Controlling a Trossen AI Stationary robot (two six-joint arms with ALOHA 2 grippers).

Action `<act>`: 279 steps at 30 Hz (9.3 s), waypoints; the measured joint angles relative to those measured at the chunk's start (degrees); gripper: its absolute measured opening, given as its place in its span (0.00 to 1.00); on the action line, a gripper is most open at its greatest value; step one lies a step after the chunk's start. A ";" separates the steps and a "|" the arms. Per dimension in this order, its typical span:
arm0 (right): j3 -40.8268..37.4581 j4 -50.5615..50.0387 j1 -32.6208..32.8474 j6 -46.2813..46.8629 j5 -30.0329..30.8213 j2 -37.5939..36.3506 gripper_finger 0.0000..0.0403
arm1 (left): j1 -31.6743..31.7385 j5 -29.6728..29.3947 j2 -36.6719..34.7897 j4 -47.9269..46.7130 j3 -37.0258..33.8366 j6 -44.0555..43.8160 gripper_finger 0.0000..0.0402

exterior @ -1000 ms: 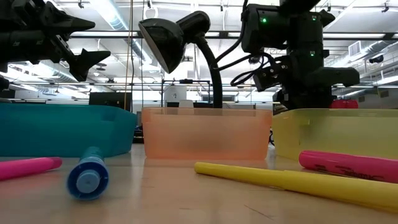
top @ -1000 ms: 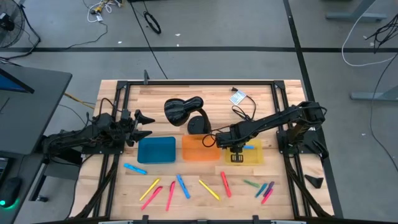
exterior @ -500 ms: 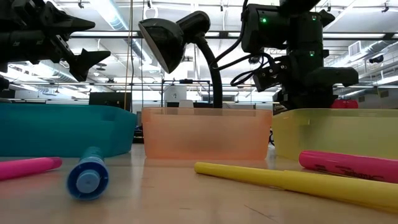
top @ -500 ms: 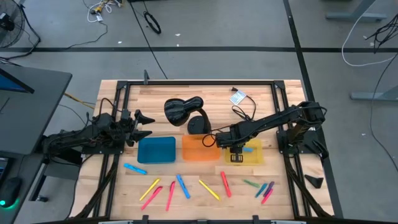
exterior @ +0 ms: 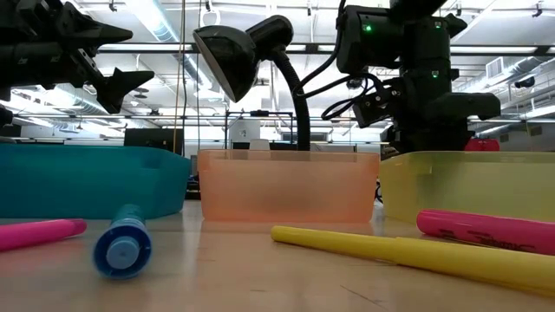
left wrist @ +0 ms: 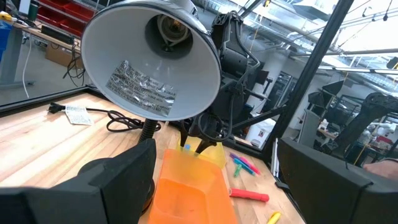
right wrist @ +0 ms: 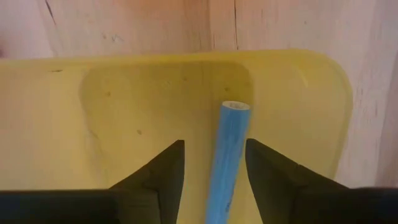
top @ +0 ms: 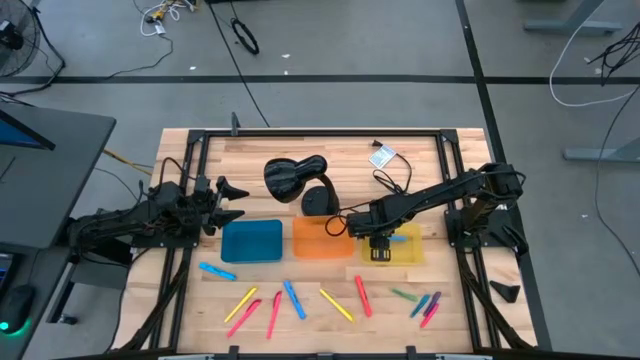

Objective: Pick & Place Markers
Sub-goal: Put the orange highlighter pen into the yellow bin

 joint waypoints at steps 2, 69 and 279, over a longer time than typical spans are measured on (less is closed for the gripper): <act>0.00 -0.02 0.00 0.02 0.00 0.00 0.43 | -0.02 0.00 -0.01 0.00 0.01 0.00 0.85; 18.87 -20.16 14.50 71.42 -3.01 -4.07 0.40 | -0.02 0.00 0.00 0.00 0.02 0.00 0.85; 20.20 -16.88 20.19 12.07 -2.85 3.43 0.14 | -0.02 0.00 0.00 0.00 0.02 0.00 0.85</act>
